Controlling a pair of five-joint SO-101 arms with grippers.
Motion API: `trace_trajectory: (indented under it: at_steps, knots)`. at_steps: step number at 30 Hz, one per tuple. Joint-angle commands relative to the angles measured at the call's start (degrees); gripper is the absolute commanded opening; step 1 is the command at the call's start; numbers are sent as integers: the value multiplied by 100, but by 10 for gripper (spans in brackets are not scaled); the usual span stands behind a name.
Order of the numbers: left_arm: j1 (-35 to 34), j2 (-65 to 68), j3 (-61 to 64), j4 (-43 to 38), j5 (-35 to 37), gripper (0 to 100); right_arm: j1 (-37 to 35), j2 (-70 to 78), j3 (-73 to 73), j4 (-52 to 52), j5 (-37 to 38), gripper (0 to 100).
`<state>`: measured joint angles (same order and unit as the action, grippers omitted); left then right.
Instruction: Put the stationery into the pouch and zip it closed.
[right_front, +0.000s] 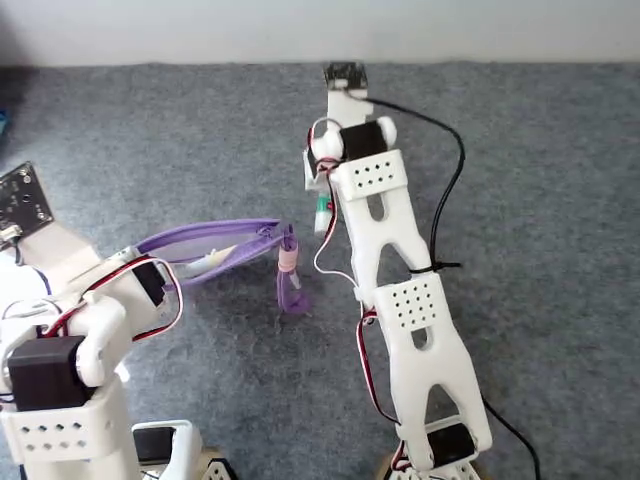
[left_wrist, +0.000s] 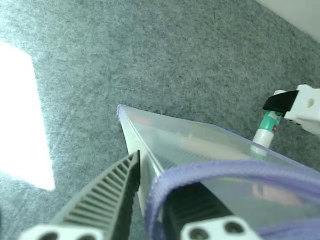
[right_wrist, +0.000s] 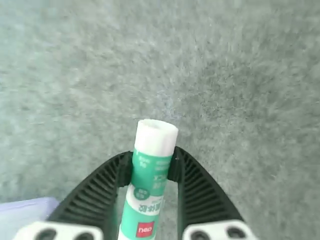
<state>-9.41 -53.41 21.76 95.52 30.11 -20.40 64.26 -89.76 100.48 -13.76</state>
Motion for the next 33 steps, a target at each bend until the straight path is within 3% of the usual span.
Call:
trace_trajectory:
  at_steps: [1, 10, 15, 22, 33]
  knots:
    - [-35, -88, -215, -220, 70, 13, -75, -1314, 527, 268, -114, 8]
    - [-26, -88, -215, -229, 62, 13, -119, -4760, 4378, 251, -246, 8]
    - [0, -79, -207, -237, 62, 13, -593, -6879, 5758, 233, -220, 8]
    - [0, -53, -207, -246, 62, 13, -1886, -8778, 6031, 92, -220, 8]
    - [0, -44, -207, -246, 62, 13, -3749, -9349, 6066, -1895, -167, 8]
